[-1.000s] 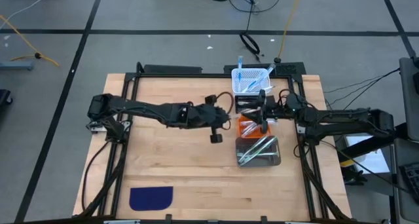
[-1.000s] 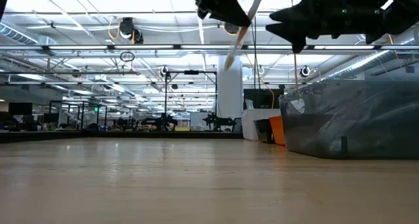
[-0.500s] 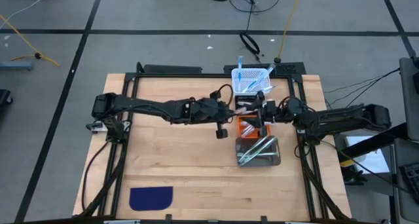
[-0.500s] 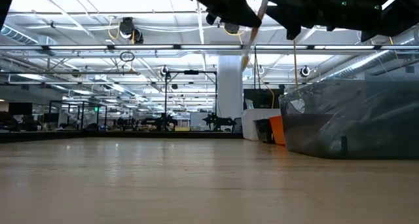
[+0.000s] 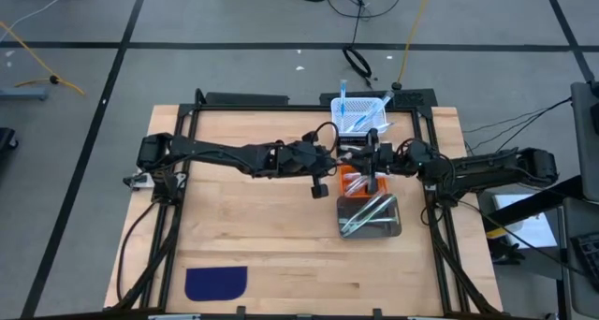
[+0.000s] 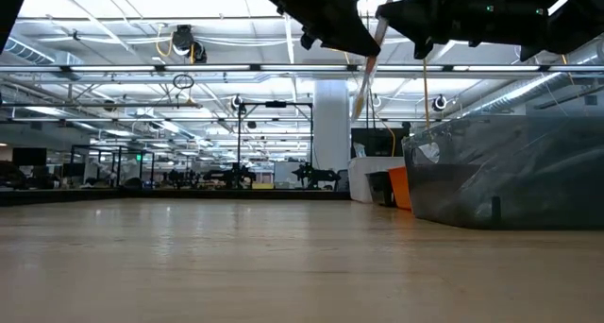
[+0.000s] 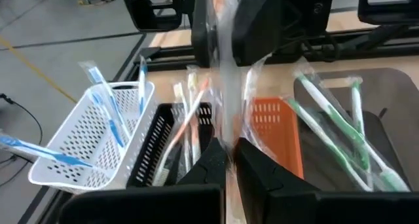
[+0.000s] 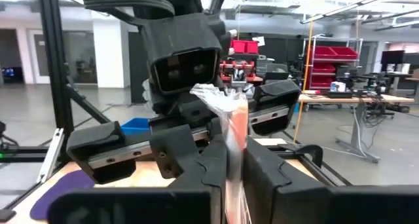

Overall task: Pick & Place Toothbrushes
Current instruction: Put the orange toothbrush into the black bin, then return to Home Position

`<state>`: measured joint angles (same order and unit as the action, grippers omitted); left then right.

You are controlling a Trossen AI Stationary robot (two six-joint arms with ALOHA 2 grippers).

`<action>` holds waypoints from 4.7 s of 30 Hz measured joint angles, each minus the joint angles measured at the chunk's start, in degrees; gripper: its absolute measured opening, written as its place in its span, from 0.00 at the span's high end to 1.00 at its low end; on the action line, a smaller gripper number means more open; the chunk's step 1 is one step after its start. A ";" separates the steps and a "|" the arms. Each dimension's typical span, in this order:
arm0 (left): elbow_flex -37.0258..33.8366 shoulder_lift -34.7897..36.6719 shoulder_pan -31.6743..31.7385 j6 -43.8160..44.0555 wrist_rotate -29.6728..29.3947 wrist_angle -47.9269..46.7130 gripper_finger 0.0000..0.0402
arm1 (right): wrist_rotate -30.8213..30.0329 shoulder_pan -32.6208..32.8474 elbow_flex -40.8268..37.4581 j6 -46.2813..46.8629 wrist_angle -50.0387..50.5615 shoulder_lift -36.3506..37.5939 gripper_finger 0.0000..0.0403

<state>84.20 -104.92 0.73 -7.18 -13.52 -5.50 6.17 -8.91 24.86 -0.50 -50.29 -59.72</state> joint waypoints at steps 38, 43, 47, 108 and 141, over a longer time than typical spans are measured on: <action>0.00 -0.25 -0.17 5.86 -6.99 -7.03 0.83 | -24.96 -7.30 -18.92 3.39 -9.78 6.77 0.96; -0.02 -0.59 -0.17 5.99 -6.95 -6.33 0.83 | -25.86 -7.26 -18.93 3.94 -9.94 3.89 0.96; -0.02 -0.90 -0.17 6.01 -6.95 -6.38 0.83 | -26.94 -7.23 -18.93 4.29 -13.21 0.35 0.96; -0.11 0.29 0.01 5.65 -5.93 -10.58 0.83 | -16.42 -3.25 -18.88 4.21 -15.50 2.83 0.57; -60.08 42.06 3.82 13.86 -4.62 29.00 0.83 | -16.71 -0.72 -18.84 2.94 42.14 50.50 0.67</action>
<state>24.12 -62.86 4.55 6.68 -18.14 23.50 -10.55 -9.63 6.02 2.44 -8.16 -9.23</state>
